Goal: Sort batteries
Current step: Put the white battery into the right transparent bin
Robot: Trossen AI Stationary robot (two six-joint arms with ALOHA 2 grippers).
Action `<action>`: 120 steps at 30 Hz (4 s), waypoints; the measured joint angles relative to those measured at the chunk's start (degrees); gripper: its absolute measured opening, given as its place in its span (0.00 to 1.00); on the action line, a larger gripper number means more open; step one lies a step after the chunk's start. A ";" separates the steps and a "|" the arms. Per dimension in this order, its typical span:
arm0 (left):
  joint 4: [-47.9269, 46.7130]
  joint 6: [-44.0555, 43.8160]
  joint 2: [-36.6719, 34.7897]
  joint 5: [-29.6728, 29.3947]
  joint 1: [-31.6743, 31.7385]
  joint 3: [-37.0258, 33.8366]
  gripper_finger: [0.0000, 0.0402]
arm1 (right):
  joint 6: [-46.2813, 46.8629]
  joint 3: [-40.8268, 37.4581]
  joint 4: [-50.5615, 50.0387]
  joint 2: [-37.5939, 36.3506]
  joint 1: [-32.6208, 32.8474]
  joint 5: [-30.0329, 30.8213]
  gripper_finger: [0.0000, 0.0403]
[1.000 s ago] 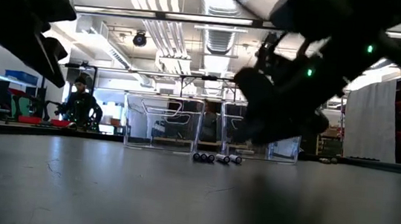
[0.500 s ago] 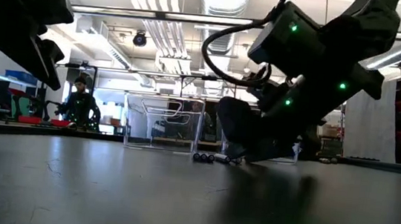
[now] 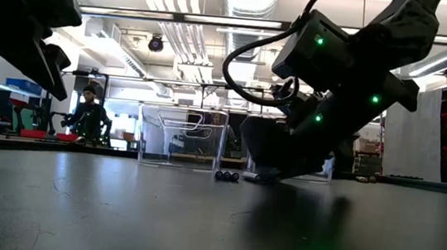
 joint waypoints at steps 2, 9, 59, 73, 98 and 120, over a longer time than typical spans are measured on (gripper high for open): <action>0.00 0.00 -0.12 0.00 0.00 0.00 0.45 | -1.95 0.00 -0.48 0.00 0.00 -1.53 0.15; -0.04 0.00 -0.95 0.00 0.00 0.00 0.45 | -7.63 -0.07 -2.09 -1.62 -0.17 -7.06 0.08; 19.55 -1.23 -5.25 -17.04 0.09 14.13 0.45 | -80.35 28.46 -47.11 -4.03 -42.15 -51.34 0.07; 16.52 1.34 -5.09 -16.66 0.07 17.46 0.45 | -79.09 28.48 -41.50 1.13 -42.64 -51.11 0.15; 4.72 4.53 -2.62 -12.74 0.03 14.43 0.45 | -37.19 24.94 -36.59 -24.47 -8.07 -25.52 0.44; 8.27 8.99 -1.10 -13.92 0.07 14.38 0.45 | -14.07 -3.63 10.94 -9.22 0.50 -11.53 0.53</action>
